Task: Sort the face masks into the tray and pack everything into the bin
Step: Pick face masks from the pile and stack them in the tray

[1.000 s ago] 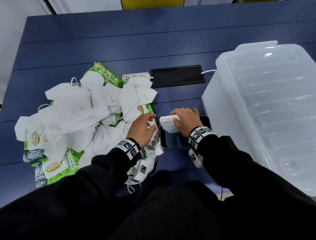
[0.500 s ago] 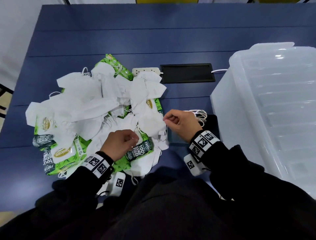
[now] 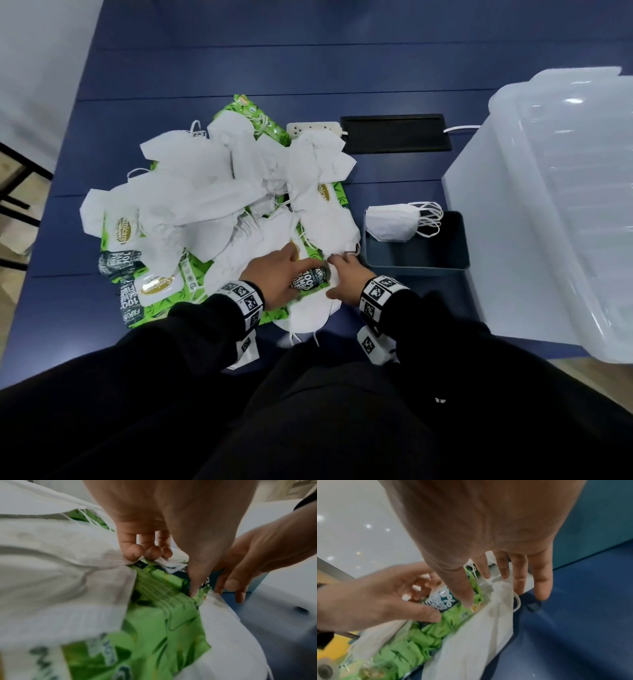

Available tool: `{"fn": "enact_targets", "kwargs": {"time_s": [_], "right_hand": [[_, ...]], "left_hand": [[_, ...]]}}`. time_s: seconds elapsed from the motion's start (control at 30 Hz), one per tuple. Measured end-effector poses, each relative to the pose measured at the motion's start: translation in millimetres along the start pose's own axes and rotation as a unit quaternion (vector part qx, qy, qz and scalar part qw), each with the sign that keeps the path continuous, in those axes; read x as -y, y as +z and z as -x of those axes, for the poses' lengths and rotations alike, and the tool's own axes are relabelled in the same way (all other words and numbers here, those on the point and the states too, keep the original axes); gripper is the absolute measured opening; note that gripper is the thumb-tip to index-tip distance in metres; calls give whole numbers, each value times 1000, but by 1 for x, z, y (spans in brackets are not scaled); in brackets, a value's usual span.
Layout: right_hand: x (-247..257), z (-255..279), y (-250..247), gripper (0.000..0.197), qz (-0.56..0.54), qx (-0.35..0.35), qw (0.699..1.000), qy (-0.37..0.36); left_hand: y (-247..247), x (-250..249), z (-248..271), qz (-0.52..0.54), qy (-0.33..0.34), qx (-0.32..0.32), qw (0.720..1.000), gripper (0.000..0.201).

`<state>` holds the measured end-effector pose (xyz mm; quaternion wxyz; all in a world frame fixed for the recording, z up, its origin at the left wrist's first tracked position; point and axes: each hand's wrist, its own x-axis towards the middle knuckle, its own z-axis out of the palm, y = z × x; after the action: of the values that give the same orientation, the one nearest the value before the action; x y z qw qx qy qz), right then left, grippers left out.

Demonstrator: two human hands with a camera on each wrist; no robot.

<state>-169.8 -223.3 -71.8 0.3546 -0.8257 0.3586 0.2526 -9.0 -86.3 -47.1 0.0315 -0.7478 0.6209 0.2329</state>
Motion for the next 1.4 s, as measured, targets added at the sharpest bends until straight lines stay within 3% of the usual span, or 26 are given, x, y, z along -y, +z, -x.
{"fn": "enact_targets", "kwargs": {"time_s": [0.17, 0.37, 0.47, 0.57, 0.7, 0.83, 0.9, 1.0, 1.1, 1.3, 1.4], "right_hand": [[7, -5, 25, 87, -16, -44, 998, 32], [2, 7, 2, 34, -1, -23, 999, 49], [-6, 26, -23, 21, -3, -48, 998, 31], [-2, 43, -47, 19, -102, -93, 990, -11], [23, 60, -72, 37, -355, -129, 918, -123], [49, 58, -72, 73, -480, -187, 849, -115], [57, 54, -67, 65, -557, -160, 811, -77], [66, 55, -61, 19, -622, -92, 777, -37], [70, 52, -52, 6, -614, -76, 785, -37], [85, 44, -39, 11, -598, -72, 798, -19], [88, 43, -38, 14, -603, -74, 795, -6]], "left_hand": [[-2, 7, 4, 15, -2, 8, 1000, 75], [-13, 24, -1, 96, 3, 40, 995, 75], [-29, 34, -1, 146, 13, 36, 989, 75], [-48, 30, 3, 205, 43, -4, 978, 73], [-61, 11, 5, 355, 44, -36, 933, 82], [-66, 9, 7, 440, 4, -116, 891, 70], [-68, 18, 11, 480, -42, -160, 861, 62], [-66, 40, 20, 541, -95, -190, 814, 46], [-61, 64, 35, 542, -131, -192, 808, 31], [-55, 86, 64, 494, -190, -250, 811, 14], [-56, 102, 74, 481, -237, -297, 790, 10]]}}
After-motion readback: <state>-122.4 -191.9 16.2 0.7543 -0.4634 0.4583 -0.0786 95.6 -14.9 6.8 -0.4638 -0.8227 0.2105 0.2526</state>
